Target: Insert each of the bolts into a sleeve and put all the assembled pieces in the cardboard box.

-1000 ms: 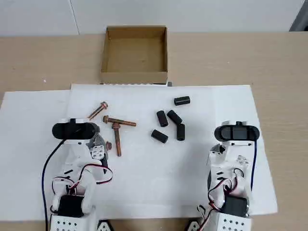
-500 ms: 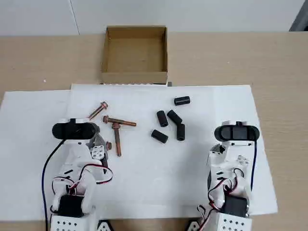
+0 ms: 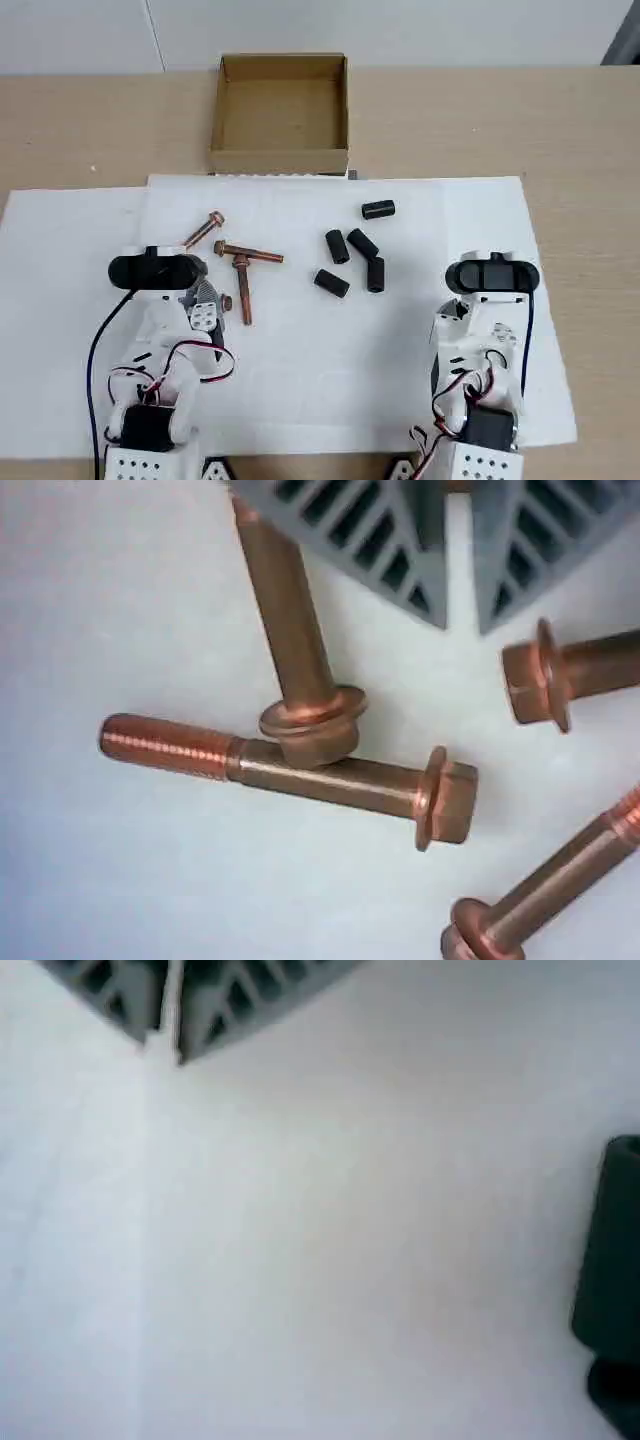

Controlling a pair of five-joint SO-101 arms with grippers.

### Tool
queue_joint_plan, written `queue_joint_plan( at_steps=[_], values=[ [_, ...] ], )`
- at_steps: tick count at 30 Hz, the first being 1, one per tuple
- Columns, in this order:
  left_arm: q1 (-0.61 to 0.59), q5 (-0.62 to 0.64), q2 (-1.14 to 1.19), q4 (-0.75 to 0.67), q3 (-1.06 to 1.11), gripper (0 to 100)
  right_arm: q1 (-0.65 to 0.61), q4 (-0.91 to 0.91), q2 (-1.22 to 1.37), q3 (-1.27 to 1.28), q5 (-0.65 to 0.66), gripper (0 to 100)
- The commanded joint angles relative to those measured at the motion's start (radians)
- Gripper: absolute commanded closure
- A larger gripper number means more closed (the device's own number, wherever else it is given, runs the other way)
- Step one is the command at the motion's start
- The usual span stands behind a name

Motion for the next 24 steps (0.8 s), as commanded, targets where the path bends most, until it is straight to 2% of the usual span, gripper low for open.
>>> queue_joint_plan(
  at_steps=[1,8,16,24],
  values=[
    [0.003,-0.005,-0.009,-0.018,-0.004,99,0.004,-0.021,-0.015,0.008,-0.005,99.5],
    [0.032,-0.041,-0.009,-0.012,-0.041,99,0.004,-0.021,-0.015,0.008,-0.005,99.5],
    [0.054,-0.049,-0.006,0.183,-0.306,99,0.004,-0.021,-0.015,0.008,-0.005,99.5],
    [0.048,-0.186,-0.006,0.311,-0.443,99,0.004,-0.021,-0.015,0.008,-0.005,99.5]
  ],
)
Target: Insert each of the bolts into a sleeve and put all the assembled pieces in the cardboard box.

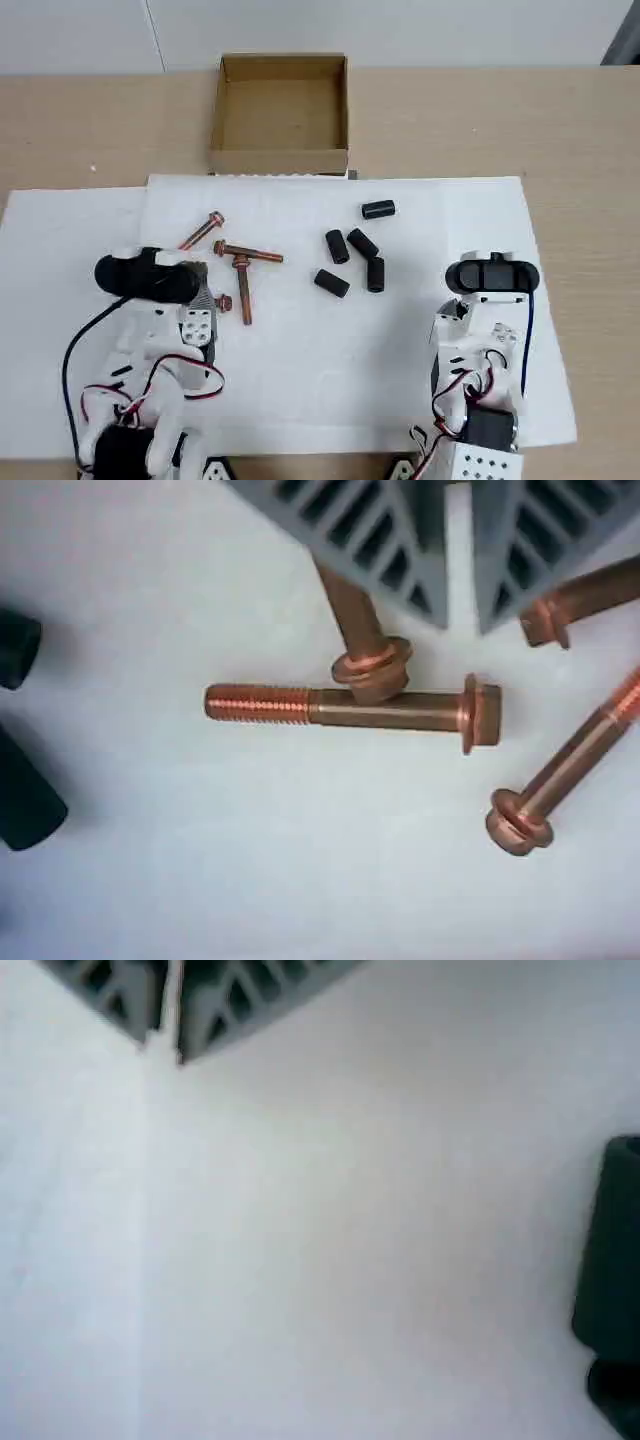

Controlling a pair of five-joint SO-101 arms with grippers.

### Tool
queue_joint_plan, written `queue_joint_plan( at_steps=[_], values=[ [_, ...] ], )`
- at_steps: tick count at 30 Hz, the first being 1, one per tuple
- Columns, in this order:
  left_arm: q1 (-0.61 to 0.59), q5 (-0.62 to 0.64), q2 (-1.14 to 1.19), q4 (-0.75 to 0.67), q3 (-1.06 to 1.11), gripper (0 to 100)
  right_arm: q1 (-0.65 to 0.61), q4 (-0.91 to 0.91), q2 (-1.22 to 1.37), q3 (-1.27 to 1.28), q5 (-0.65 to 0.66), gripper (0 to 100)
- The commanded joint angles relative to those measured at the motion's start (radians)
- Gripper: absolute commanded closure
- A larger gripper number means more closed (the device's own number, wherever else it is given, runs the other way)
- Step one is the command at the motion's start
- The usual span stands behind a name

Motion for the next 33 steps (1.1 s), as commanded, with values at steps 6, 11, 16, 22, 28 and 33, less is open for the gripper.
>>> queue_joint_plan(
  at_steps=[6,11,16,22,28,33],
  values=[
    [-0.015,-0.052,0.052,0.121,-0.196,99,-0.001,-0.021,-0.015,0.008,-0.005,99.5],
    [-0.132,-0.054,0.264,0.092,-0.360,99,-0.002,-0.021,-0.015,0.008,-0.005,99.5],
    [-0.164,-0.049,0.509,0.089,-0.552,99,-0.005,-0.022,-0.015,0.008,-0.011,99.5],
    [-0.164,-0.034,0.721,0.132,-0.705,99,-0.013,0.056,-0.015,-0.071,-0.008,99.5],
    [-0.164,0.063,0.848,0.153,-0.745,99,-0.122,0.151,-0.002,-0.321,-0.002,99.5],
    [-0.166,0.061,0.956,0.135,-0.783,99,-0.150,0.157,0.200,-0.460,0.038,99.5]
  ],
)
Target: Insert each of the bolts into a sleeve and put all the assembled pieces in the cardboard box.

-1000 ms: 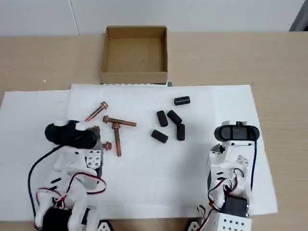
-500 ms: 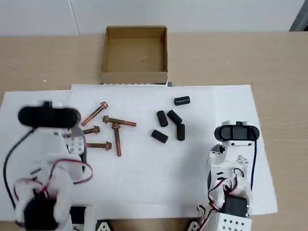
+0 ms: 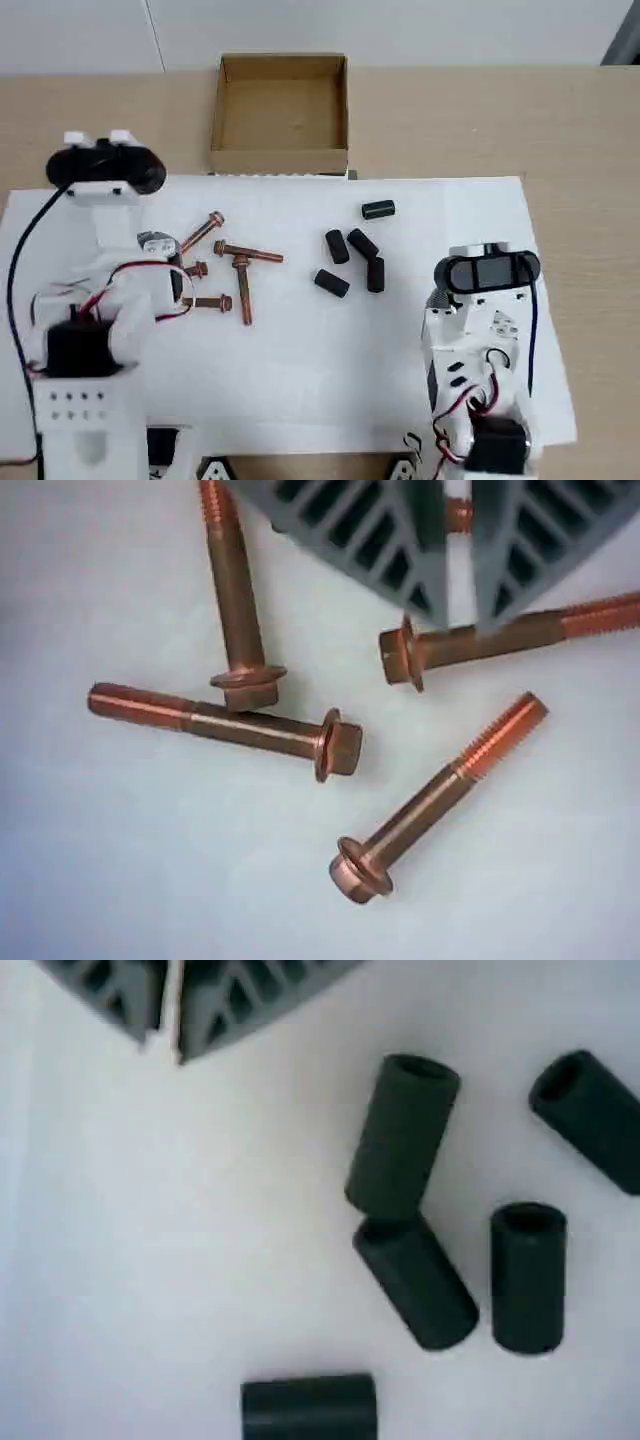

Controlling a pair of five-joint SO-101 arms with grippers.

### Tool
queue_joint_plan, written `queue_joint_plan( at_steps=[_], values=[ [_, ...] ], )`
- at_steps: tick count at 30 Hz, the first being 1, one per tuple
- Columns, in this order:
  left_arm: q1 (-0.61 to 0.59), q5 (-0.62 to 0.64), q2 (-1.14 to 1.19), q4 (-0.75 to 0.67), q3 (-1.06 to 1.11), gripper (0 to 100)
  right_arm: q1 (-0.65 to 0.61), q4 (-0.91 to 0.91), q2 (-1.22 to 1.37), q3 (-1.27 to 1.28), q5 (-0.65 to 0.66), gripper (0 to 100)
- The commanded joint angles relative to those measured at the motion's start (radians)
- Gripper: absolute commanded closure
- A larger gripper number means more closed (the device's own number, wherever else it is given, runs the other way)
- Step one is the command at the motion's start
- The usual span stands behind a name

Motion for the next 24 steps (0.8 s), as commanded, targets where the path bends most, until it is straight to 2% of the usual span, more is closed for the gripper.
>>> queue_joint_plan(
  at_steps=[1,4,8,11,13,17,24],
  values=[
    [-0.006,0.008,0.072,-0.014,-0.067,99,-0.010,0.002,0.183,-0.161,0.035,99.5],
    [-0.043,0.006,0.133,-0.020,-0.076,99,-0.015,0.021,0.415,-0.342,0.035,99.5],
    [-0.091,-0.008,0.222,-0.014,-0.076,99,-0.016,0.148,0.743,-0.638,0.035,99.5],
    [-0.123,-0.114,0.272,-0.012,-0.070,99,-0.016,0.263,0.974,-0.850,0.034,99.5],
    [-0.144,-0.141,0.295,0.000,-0.073,99,-0.021,0.326,1.106,-0.970,0.032,99.5],
    [-0.164,-0.141,0.345,0.021,-0.081,99,-0.094,0.418,1.320,-1.166,0.029,99.5],
    [-0.229,-0.143,0.479,0.021,-0.084,99,-0.275,0.521,1.572,-1.339,-0.087,99.4]
  ],
)
